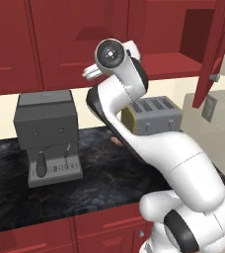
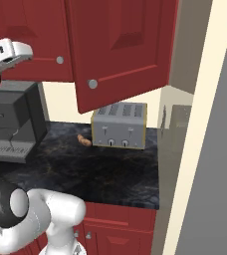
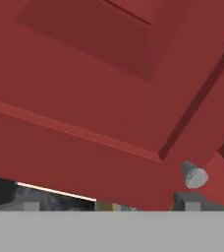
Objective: Close all open cabinet doors.
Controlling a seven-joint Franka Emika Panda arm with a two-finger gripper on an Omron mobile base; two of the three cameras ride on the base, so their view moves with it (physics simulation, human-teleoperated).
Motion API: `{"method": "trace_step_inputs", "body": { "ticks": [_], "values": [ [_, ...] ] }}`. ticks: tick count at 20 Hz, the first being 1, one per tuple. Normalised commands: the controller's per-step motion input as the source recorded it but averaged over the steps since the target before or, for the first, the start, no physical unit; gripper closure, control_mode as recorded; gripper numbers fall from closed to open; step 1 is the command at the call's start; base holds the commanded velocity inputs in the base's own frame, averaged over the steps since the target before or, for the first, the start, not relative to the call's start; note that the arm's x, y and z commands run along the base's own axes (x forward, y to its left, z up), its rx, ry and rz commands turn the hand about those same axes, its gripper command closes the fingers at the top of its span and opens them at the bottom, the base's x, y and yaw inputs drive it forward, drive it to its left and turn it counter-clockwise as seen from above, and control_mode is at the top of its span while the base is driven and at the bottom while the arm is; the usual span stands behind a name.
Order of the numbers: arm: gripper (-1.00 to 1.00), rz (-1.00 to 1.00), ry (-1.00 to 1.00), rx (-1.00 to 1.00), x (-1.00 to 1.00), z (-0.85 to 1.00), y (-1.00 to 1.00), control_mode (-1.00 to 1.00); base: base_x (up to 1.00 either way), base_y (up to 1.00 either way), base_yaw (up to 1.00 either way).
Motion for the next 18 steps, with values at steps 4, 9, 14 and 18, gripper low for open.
{"method": "trace_step_inputs", "body": {
  "ticks": [4, 9, 14, 18],
  "values": [
    [-1.00, 0.01, -0.15, 0.05, -0.95, 0.24, -0.40, -1.00, 0.00, 0.00, 0.00],
    [-1.00, 0.07, -0.13, 0.04, -0.73, 0.61, -0.73, -1.00, 0.00, 0.00, 0.00],
    [-1.00, 0.10, -0.13, 0.06, -0.67, 0.60, -0.88, -1.00, 0.00, 0.00, 0.00],
    [-1.00, 0.11, -0.12, 0.10, -0.61, 0.31, -0.98, -1.00, 0.00, 0.00, 0.00]
  ]
}}
